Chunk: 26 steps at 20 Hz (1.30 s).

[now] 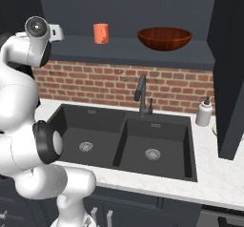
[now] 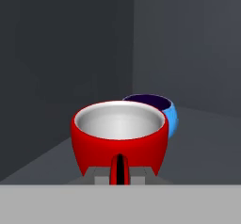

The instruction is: Gather all objects into one cabinet and sort the glasses and bowls to opposite sides.

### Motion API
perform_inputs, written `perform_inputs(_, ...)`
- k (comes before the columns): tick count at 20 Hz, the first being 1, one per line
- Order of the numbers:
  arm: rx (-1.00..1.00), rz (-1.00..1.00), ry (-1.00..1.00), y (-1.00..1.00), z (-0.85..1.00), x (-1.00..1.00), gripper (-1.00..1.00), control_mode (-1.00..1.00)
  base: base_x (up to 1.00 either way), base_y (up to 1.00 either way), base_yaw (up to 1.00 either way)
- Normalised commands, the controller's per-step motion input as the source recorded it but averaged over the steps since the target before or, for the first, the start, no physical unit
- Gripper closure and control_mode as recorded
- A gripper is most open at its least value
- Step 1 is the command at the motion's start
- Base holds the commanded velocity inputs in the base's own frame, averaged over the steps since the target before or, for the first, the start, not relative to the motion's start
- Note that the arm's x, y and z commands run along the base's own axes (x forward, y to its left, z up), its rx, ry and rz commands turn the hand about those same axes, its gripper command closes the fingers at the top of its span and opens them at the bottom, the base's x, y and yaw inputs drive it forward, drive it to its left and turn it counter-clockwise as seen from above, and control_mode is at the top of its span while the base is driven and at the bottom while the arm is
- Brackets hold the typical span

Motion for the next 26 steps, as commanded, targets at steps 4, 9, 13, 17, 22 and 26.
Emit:
perform_inputs(4,0.0,-0.01,0.0,0.0,0.0,0.18,1.0,-1.0,0.0,0.0,0.0)
perform_inputs(9,0.0,-0.01,0.0,0.0,0.0,0.16,1.0,-1.0,0.0,0.0,0.0)
perform_inputs(13,0.0,0.0,0.0,0.0,-0.03,0.1,1.0,-1.0,0.0,0.0,0.0)
perform_inputs(17,0.0,0.0,0.0,0.02,-0.02,0.0,1.0,-1.0,0.0,0.0,0.0)
perform_inputs(22,0.0,0.0,0.0,0.03,0.0,0.0,1.0,-1.0,0.0,0.0,0.0)
perform_inputs(26,0.0,0.0,0.0,0.0,0.0,0.0,1.0,-1.0,0.0,0.0,0.0)
